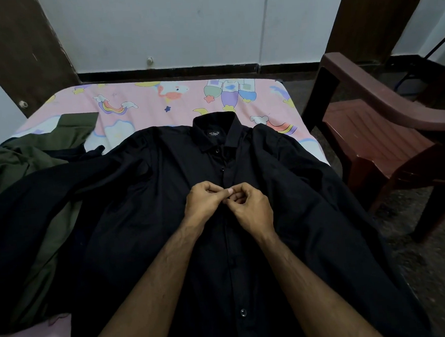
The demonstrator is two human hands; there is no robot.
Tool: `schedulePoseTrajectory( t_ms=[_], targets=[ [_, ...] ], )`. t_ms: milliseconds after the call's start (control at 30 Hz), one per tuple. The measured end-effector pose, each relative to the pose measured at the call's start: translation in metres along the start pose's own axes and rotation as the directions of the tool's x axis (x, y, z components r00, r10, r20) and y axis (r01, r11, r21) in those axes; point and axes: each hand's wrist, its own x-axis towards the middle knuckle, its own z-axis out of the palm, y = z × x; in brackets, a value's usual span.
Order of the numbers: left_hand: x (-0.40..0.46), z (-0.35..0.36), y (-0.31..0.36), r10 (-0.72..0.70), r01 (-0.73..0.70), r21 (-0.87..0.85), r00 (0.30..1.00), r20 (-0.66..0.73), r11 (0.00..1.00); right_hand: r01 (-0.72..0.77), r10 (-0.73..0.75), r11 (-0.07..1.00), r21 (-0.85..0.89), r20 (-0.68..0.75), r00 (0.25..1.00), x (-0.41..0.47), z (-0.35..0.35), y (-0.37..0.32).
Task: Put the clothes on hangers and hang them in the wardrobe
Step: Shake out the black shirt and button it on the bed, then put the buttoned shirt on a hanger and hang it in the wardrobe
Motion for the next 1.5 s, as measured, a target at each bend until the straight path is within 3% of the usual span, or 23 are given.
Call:
schedulePoseTrajectory(
  t_ms=[267,500,800,933,1033,1133,1233,1300,1400,1500],
  targets=[
    [-0.003,0.004,0.002,0.019,-0.01,0.114,0.997,-0.079,0.993,-0.021,0.015,0.998,0.058,0.108,0.994,0.006,-0.007,0.005],
    [-0.005,0.01,-0.008,0.119,-0.107,0.081,0.981,-0.155,0.991,0.008,-0.007,1.0,-0.008,0.052,0.999,0.007,-0.003,0.007],
    [0.002,0.002,-0.024,0.193,-0.194,-0.047,0.98,-0.043,0.98,0.064,-0.067,0.995,-0.077,-0.029,0.997,0.007,0.007,0.01],
    [0.004,0.001,-0.027,0.231,-0.232,0.125,0.973,0.024,0.965,0.048,-0.047,0.999,-0.005,0.078,0.996,0.005,-0.001,0.008],
    [-0.009,-0.004,-0.025,0.299,-0.32,0.415,0.947,0.117,0.851,0.04,-0.053,0.997,0.069,0.21,0.976,-0.018,-0.021,0.006],
    [-0.053,-0.016,-0.029,0.256,-0.378,0.594,0.925,0.282,0.71,0.172,-0.118,0.972,-0.159,0.299,0.947,-0.064,-0.046,0.02],
    [-0.105,-0.047,-0.05,0.217,-0.438,0.662,0.894,0.392,0.609,0.337,-0.175,0.805,-0.488,0.347,0.921,-0.13,-0.06,0.036],
    [-0.13,-0.08,-0.055,0.192,-0.451,0.633,0.879,0.436,0.629,0.389,-0.211,0.711,-0.586,0.349,0.913,-0.168,-0.065,0.035],
    [-0.173,-0.132,-0.052,0.181,-0.475,0.518,0.836,0.518,0.711,0.41,-0.191,0.657,-0.632,0.387,0.902,-0.201,-0.073,0.019],
    [-0.226,-0.185,-0.066,0.365,-0.509,0.531,0.859,0.358,0.678,0.444,-0.161,0.627,-0.64,0.45,0.878,-0.222,-0.076,-0.007]
  ],
)
